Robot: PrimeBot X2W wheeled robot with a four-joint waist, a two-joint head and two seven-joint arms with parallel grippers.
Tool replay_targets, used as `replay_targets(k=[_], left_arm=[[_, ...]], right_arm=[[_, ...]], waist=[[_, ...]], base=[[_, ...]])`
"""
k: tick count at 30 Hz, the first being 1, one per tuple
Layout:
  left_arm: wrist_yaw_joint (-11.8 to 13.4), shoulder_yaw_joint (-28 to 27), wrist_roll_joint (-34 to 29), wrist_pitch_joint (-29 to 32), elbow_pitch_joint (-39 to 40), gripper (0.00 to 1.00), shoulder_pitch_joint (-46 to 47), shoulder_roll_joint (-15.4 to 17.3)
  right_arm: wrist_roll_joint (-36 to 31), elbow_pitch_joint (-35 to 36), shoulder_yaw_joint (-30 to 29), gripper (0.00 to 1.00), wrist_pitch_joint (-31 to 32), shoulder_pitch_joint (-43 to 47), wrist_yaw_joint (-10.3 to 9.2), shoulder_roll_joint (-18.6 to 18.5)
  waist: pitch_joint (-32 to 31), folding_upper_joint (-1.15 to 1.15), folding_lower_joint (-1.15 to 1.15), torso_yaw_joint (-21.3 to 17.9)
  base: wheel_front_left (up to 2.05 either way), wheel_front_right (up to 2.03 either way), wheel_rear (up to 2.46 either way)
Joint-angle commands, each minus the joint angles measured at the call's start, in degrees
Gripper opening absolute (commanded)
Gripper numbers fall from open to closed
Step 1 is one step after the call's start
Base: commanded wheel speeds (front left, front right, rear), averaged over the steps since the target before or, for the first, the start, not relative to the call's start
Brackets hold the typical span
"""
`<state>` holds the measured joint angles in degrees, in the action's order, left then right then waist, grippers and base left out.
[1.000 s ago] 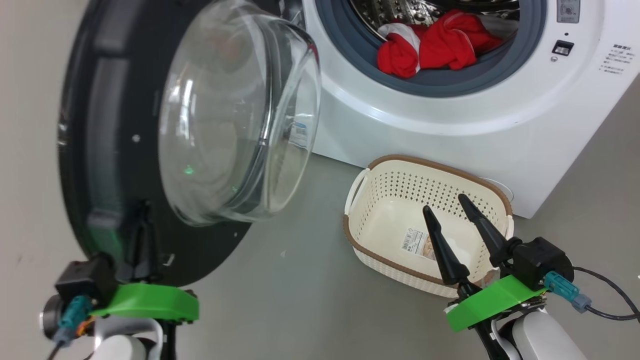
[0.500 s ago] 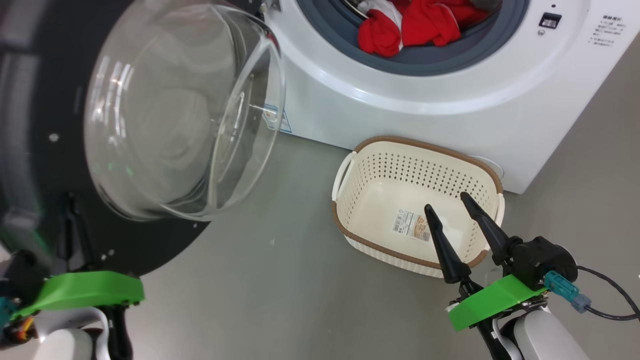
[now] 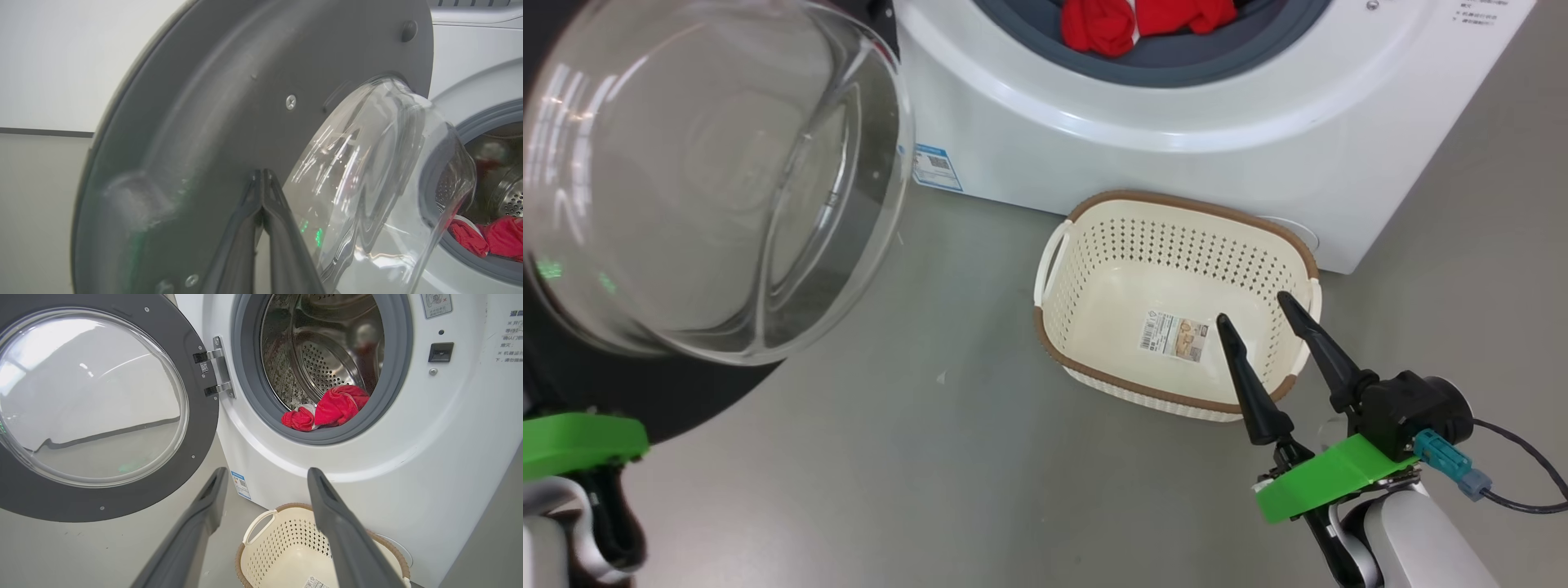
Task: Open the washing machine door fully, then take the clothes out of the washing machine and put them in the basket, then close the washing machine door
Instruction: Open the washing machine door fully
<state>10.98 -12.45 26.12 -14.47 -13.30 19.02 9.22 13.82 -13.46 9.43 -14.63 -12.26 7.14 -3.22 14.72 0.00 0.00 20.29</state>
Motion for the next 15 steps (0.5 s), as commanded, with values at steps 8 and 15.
replay_targets(k=[8, 15], left_arm=[[-3.50, -10.30, -3.53, -0.52, -2.93, 0.00, 5.31, 1.29], [-5.79, -15.89, -5.74, -0.52, -5.77, 0.00, 7.66, 1.06]], right_arm=[[-1.45, 2.18, 1.05, 1.00, -0.37, -2.14, 0.35, 0.35], [-1.95, 2.44, 0.99, 1.00, -0.37, -2.63, 0.35, 0.35]], waist=[[2.18, 0.00, 0.00, -1.62], [3.28, 0.00, 0.00, -2.59]], base=[[0.00, 0.00, 0.00], [0.00, 0.00, 0.00]])
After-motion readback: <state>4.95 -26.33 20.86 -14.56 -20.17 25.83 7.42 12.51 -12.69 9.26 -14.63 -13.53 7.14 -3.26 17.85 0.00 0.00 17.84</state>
